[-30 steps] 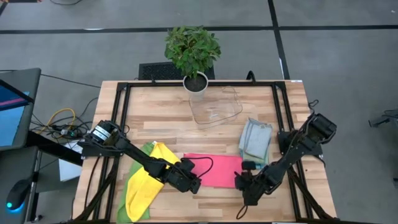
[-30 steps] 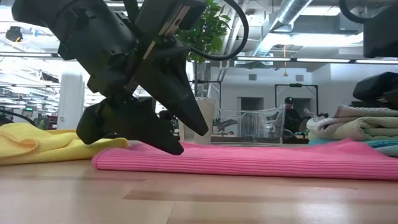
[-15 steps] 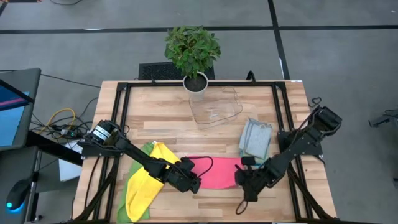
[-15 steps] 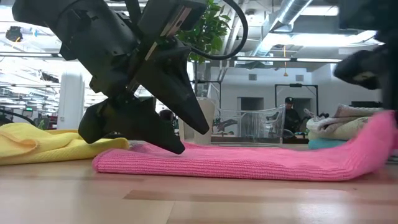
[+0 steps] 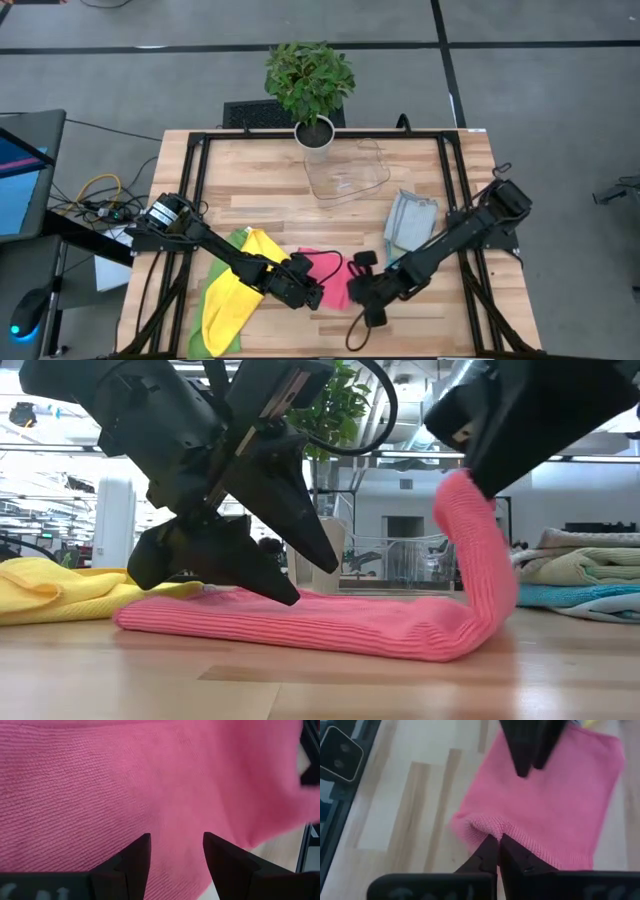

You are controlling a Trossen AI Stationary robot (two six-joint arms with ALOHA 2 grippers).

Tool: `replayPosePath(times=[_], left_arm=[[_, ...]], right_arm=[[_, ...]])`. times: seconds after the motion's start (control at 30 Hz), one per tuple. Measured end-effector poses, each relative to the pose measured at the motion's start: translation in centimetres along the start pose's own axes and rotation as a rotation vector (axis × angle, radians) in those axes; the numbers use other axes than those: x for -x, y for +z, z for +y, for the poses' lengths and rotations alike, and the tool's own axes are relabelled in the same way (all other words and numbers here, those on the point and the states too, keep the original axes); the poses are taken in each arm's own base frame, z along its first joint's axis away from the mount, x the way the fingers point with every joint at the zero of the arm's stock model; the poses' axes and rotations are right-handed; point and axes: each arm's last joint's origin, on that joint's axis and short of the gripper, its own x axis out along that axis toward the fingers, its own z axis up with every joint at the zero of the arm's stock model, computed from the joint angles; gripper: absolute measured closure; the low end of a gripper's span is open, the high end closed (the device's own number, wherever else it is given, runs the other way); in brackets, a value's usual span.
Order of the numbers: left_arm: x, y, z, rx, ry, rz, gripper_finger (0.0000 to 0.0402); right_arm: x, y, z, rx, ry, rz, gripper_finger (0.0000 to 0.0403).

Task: Fold microfiber towels
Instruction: Fold the pink microfiber cloth

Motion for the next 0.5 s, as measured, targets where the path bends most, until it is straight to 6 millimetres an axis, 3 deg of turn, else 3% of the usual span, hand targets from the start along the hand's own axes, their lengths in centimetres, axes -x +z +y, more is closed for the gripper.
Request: replayPosePath(times=[0.27, 0.5], left_arm=[[0.0, 0.0, 0.0, 0.004, -0.002, -0.004, 0.0228], [0.0, 0.0, 0.0, 0.004, -0.006, 0.025, 0.0228]], right_arm=[[-3.4, 2.2, 1.1, 0.058, -0.001, -0.009, 0.0364], [-5.1, 4.0, 1.1, 0.104, -0.008, -0.021, 0.0366]])
